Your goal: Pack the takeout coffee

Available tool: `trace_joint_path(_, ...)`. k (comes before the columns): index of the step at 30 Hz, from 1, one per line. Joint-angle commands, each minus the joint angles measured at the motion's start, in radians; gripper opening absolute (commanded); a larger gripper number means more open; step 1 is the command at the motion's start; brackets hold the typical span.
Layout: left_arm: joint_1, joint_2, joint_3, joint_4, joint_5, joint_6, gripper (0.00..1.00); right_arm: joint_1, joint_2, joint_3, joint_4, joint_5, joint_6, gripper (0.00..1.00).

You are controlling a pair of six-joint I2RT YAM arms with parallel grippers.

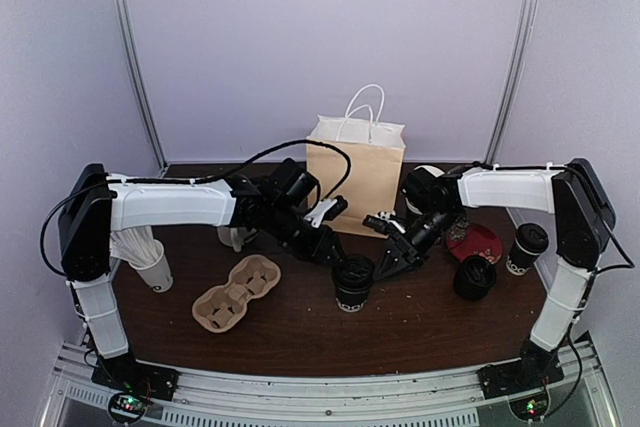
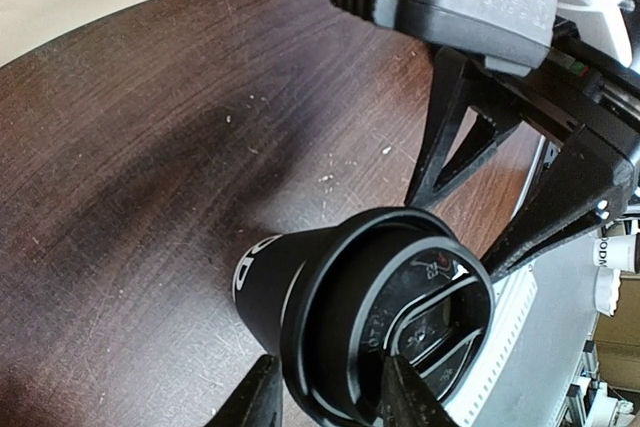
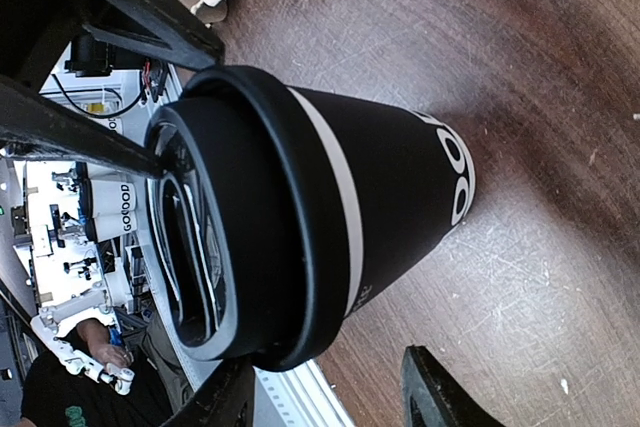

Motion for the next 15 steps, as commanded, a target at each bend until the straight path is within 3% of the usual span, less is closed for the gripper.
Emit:
trace_joint_path(1, 0.009, 0.033, -0.023, -0.048, -0.029, 0.005, 0.36, -0.010, 0.057, 0.026, -0.014, 0.242, -0.015, 0.52)
trace_joint_path(7, 0.009, -0.020, 0.029, -0.007, -0.015, 0.058, 0.49, -0.017, -0.020, 0.122, -0.075, 0.033, -0.097, 0.62)
trace_joint_path(15, 0.010, -0.071, 0.171, -0.039, -0.061, 0.138, 0.63, -0.026, -0.128, 0.231, -0.203, 0.000, -0.217, 0.75)
